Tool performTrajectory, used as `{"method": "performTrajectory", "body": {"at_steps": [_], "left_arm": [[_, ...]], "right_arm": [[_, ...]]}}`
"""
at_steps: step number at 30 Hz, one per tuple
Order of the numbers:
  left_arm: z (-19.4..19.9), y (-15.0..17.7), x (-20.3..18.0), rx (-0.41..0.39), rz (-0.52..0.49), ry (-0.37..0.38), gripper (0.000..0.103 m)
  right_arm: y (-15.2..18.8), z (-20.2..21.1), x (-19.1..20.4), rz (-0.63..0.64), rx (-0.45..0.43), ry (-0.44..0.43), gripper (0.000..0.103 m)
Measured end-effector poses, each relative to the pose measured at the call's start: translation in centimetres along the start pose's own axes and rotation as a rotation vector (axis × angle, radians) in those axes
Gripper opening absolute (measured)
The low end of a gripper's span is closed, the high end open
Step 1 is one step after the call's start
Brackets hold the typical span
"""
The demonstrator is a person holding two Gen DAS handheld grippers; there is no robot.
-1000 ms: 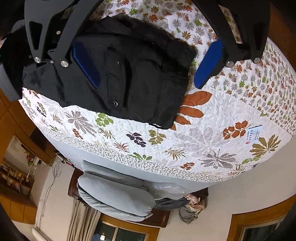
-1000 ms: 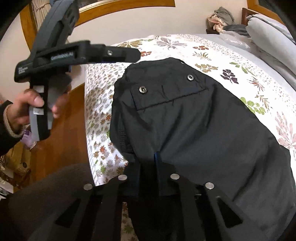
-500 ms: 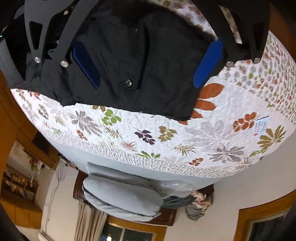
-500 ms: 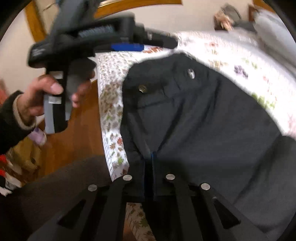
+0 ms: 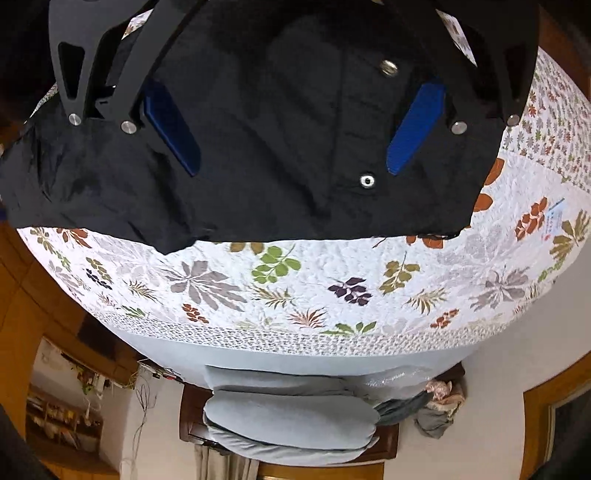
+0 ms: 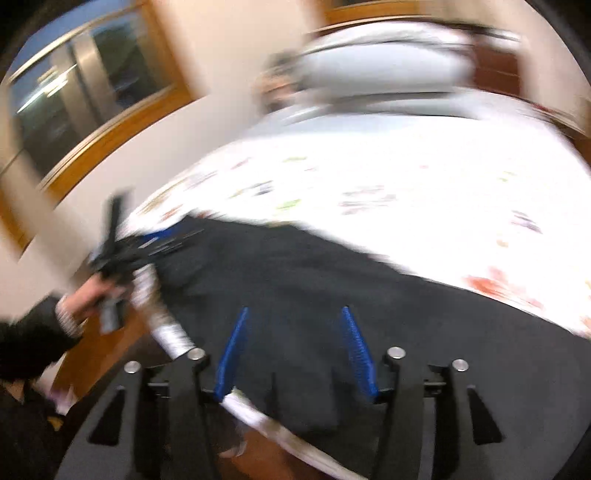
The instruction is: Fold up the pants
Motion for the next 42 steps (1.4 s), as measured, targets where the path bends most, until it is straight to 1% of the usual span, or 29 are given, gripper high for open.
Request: {"method": "performTrajectory", "body": {"at_steps": [1,2,3,4,5,6,7,8,10,11,12,14,16,18,20,22,24,26,27,28,31,32,34,35,36,38,39,40,42], "left_arm": [[0.1,0.1,-0.5,-0.003,-0.005,-0.002,0.101],[-0.1,0.3,-1.2,0.001,-0.01,-0.004,0.101],[-0.3,0.6,-1.7,0.011,-0.008,-0.013,0.101],[-0.6,0.8,-2.4,0.025,-0.004,-0.012,0.101],[-0.7,1.0,-3.1,0.033,0.0,-0.001,0.101],[-0.7,1.0,-4.3,0.034,0.002,0.017,0.101],[-0.8,1.0,-5.5,0.029,-0.008,0.023,0.101],[-0.8,0.8,-6.8,0.022,-0.025,0.027,0.101],[-0.7,0.6,-10.1,-0.005,-0.074,0.038,0.101],[-0.7,0.6,-11.4,-0.02,-0.094,0.037,0.101],[-0.9,0.7,-13.3,-0.027,-0.118,0.042,0.101],[-1.5,1.4,-15.7,-0.009,-0.147,0.049,0.101],[-1.7,1.9,-17.3,-0.003,-0.169,0.049,0.101],[-1.8,2.3,-18.9,-0.006,-0.196,0.051,0.101],[-1.9,2.5,-19.7,-0.004,-0.214,0.041,0.101],[-2.3,3.0,-20.5,0.011,-0.224,0.041,0.101],[-2.6,3.4,-21.1,0.021,-0.242,0.034,0.101],[-2.6,3.7,-21.6,0.027,-0.256,0.031,0.101],[-2.7,4.0,-22.0,0.034,-0.265,0.032,0.101],[-2.8,4.0,-22.1,0.037,-0.27,0.032,0.101],[-3.1,4.3,-22.7,0.041,-0.282,0.033,0.101],[-3.3,4.4,-22.7,0.042,-0.283,0.03,0.101],[-3.9,4.7,-22.7,0.051,-0.281,0.022,0.101],[-4.1,4.7,-22.6,0.051,-0.277,0.016,0.101],[-4.5,4.9,-22.4,0.06,-0.269,0.012,0.101],[-5.4,5.5,-21.9,0.087,-0.256,0.003,0.101],[-5.9,5.9,-21.6,0.101,-0.253,-0.007,0.101],[-6.2,6.0,-21.5,0.104,-0.255,-0.011,0.101],[-6.5,6.3,-21.4,0.105,-0.263,-0.013,0.101]], "right_arm": [[0.9,2.3,-3.3,-0.041,-0.008,0.064,0.067],[2.4,5.2,-7.4,-0.091,-0.012,0.15,0.069],[3.9,7.5,-10.9,-0.144,-0.006,0.216,0.071],[5.5,9.7,-13.7,-0.195,-0.001,0.255,0.072],[7.7,12.5,-17.5,-0.25,0.005,0.32,0.072],[9.3,14.3,-19.9,-0.274,0.017,0.368,0.076],[10.9,15.5,-22.2,-0.296,0.037,0.395,0.078],[13.2,17.0,-25.2,-0.337,0.066,0.413,0.078],[16.2,18.1,-28.8,-0.402,0.094,0.401,0.078],[17.1,18.3,-30.1,-0.42,0.103,0.408,0.078],[18.2,18.6,-31.3,-0.441,0.101,0.398,0.078],[19.9,18.5,-33.2,-0.485,0.082,0.345,0.078],[21.0,18.2,-33.7,-0.504,0.074,0.305,0.078],[22.1,17.3,-34.1,-0.516,0.085,0.255,0.078],[23.3,16.8,-34.1,-0.522,0.098,0.213,0.078],[24.7,16.1,-33.7,-0.524,0.131,0.156,0.078],[25.3,15.0,-33.2,-0.521,0.141,0.094,0.078],[26.0,14.2,-32.6,-0.512,0.162,0.06,0.08],[26.2,13.9,-32.2,-0.511,0.163,0.033,0.084],[26.4,13.6,-32.0,-0.521,0.16,0.002,0.085],[26.7,13.5,-31.9,-0.558,0.131,-0.053,0.085],[26.7,13.6,-32.1,-0.584,0.1,-0.071,0.082],[26.7,13.7,-32.2,-0.611,0.062,-0.093,0.074],[26.8,13.8,-32.1,-0.613,0.055,-0.096,0.063],[27.1,13.8,-32.1,-0.604,0.06,-0.088,0.054],[27.2,14.0,-32.0,-0.589,0.072,-0.072,0.043],[27.2,14.0,-31.8,-0.584,0.079,-0.071,0.032],[26.9,14.0,-31.5,-0.568,0.081,-0.071,0.029],[25.6,14.4,-30.5,-0.498,0.092,-0.034,0.021]]}}
Point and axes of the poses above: each gripper's, at about its wrist camera, not at the fingertips, and z roughly against the way its jaws point, x to its left, y to its underside, the point moved 10 cm from there along -z, roughly the way its jaws point, and after that the axes turned 9 degrees about z, right-handed, at the moved point
